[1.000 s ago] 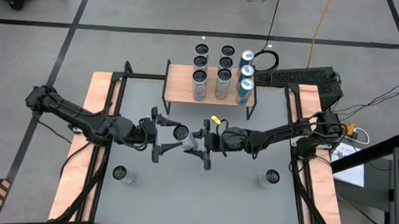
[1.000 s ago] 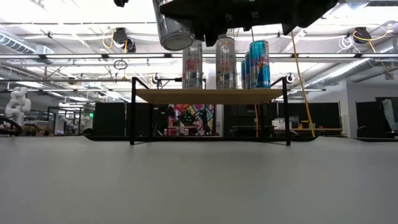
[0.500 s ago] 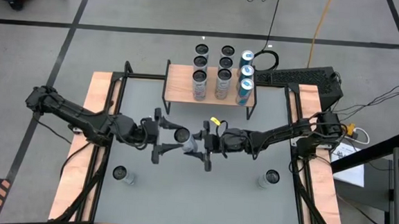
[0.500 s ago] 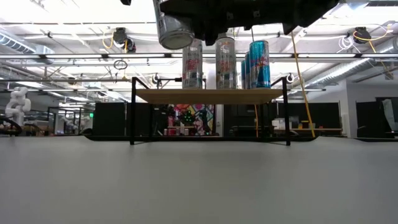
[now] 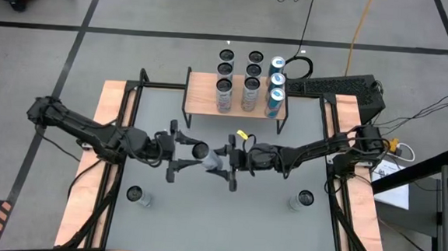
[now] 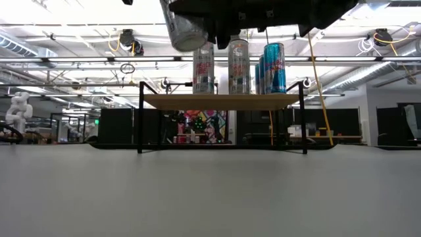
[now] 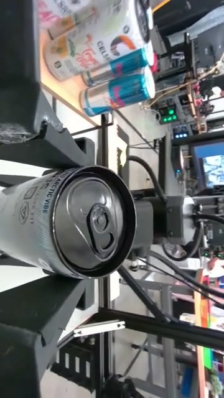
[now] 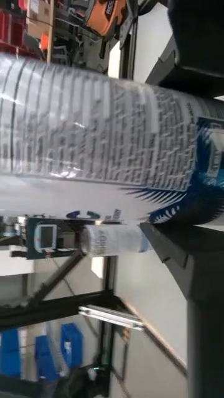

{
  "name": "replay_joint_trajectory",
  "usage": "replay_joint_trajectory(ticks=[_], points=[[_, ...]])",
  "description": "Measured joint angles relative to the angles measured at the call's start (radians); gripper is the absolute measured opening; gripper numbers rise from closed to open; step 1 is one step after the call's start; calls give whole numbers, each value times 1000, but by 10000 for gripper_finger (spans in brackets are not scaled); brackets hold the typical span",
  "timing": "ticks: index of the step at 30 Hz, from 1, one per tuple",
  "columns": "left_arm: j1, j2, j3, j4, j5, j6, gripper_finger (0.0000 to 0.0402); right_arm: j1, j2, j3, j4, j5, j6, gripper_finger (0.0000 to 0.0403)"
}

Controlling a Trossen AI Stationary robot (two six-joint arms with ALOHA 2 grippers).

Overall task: Place canned beverage on shelf
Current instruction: Put the top white blue soda can on the shelf

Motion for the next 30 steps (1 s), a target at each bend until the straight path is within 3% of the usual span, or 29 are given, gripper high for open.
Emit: replay_joint_trajectory(ticks=[10, 15, 25, 30], points=[[-1, -120, -2, -50, 21, 14, 239, -2, -3, 3, 14, 11, -23, 264], [3, -118, -2, -56, 5, 11, 238, -7, -3, 3, 9, 4, 11, 253], [8, -77, -2, 9, -21, -40, 238, -7, -2, 22, 5, 51, 28, 287], [9, -35, -1, 73, -29, -32, 238, -6, -2, 26, -3, 50, 32, 274]])
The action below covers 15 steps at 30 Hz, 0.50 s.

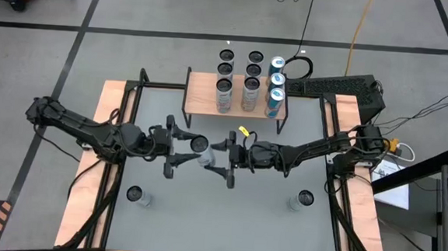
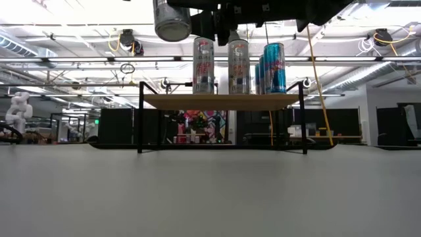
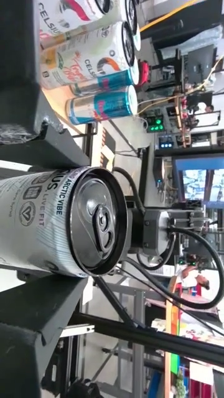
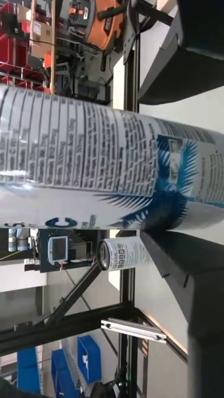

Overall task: Place canned beverage on shelf
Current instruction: Put the top white blue soda can on the shelf

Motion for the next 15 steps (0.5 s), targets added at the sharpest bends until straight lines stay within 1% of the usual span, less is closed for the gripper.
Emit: replay_joint_trajectory(ticks=[4, 9, 12, 15], points=[[1, 18, 0, 28, -4, 18, 238, 0, 0, 0, -2, -2, 1, 243], [1, 28, 0, 30, -18, 17, 239, 0, 2, 0, -6, -3, 0, 192], [1, 28, 0, 29, -20, 17, 249, 0, 2, 0, -3, -3, -6, 165], [0, 28, 0, 23, -20, 16, 265, 0, 2, 0, -4, -3, -10, 150]])
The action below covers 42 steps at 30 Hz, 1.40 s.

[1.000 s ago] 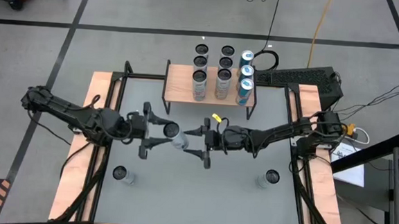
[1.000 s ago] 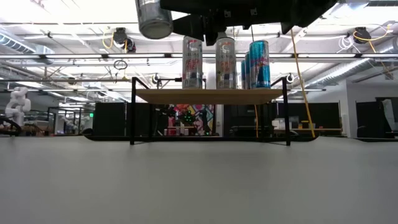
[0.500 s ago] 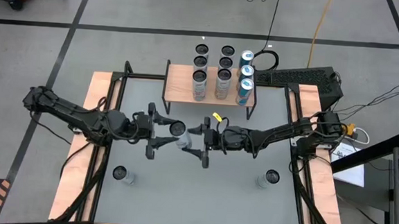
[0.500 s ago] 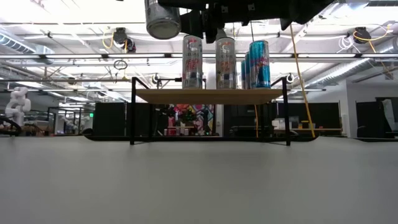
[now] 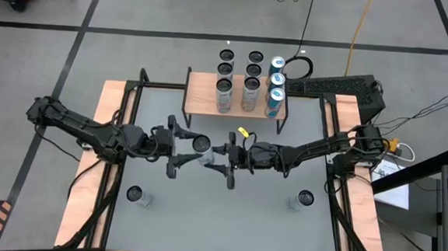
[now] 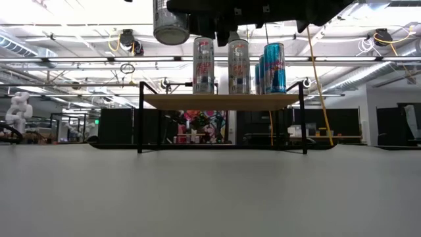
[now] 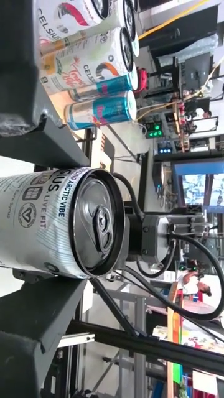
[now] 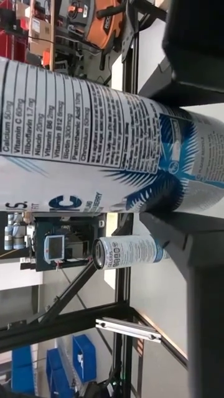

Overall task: Place canned beverage on shelf
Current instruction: Put the top white blue soda can on the shelf

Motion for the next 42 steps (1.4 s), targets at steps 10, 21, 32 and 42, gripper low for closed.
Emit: replay_joint_trajectory(ticks=[10, 21, 32, 42], points=[[0, 0, 2, -5, 28, -7, 311, 0, 1, 0, 6, 3, -11, 152], [27, 0, 2, -3, 28, -26, 312, -1, 1, 0, 12, 12, -11, 150], [33, 2, 2, -2, 33, -17, 248, -1, 1, 0, 25, 10, -10, 151], [33, 6, 2, -3, 33, -9, 234, 2, 1, 0, 26, 14, -14, 186]])
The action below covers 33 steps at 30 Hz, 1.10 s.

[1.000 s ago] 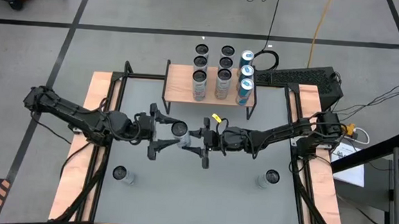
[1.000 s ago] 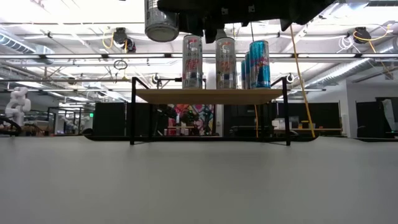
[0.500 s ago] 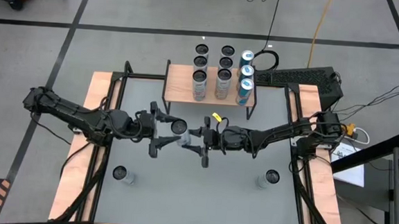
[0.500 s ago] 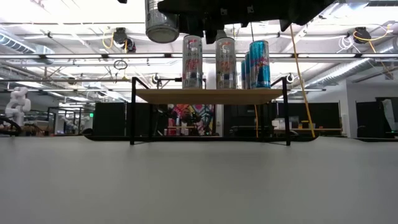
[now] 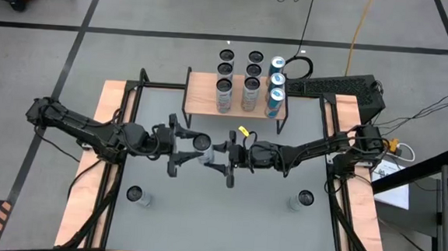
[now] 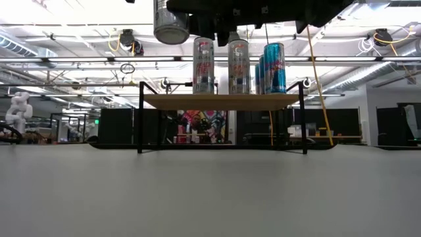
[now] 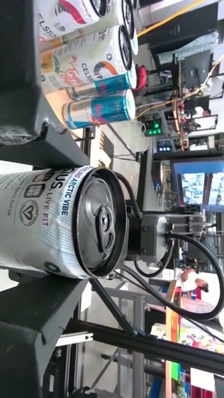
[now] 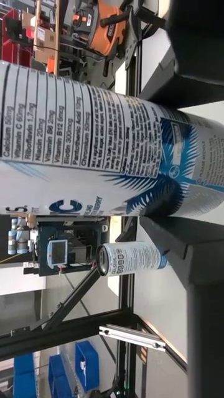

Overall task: Place canned beverage on shelf
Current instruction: Put the top white blue soda can on the shelf

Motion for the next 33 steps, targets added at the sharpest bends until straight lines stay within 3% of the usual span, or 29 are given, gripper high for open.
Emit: replay_joint_trajectory(ticks=[10, 21, 26, 33], points=[[0, -36, -4, -60, 21, 12, 233, 0, -6, 5, -30, 2, 38, 263], [16, -157, -2, -81, 26, 114, 232, 12, -96, 3, -300, -3, 85, 276], [90, -227, -2, -87, 61, 186, 232, 45, -120, 3, -469, -6, 86, 276], [296, -293, -2, -77, 111, 245, 232, 92, -119, 2, -569, -7, 79, 273]])
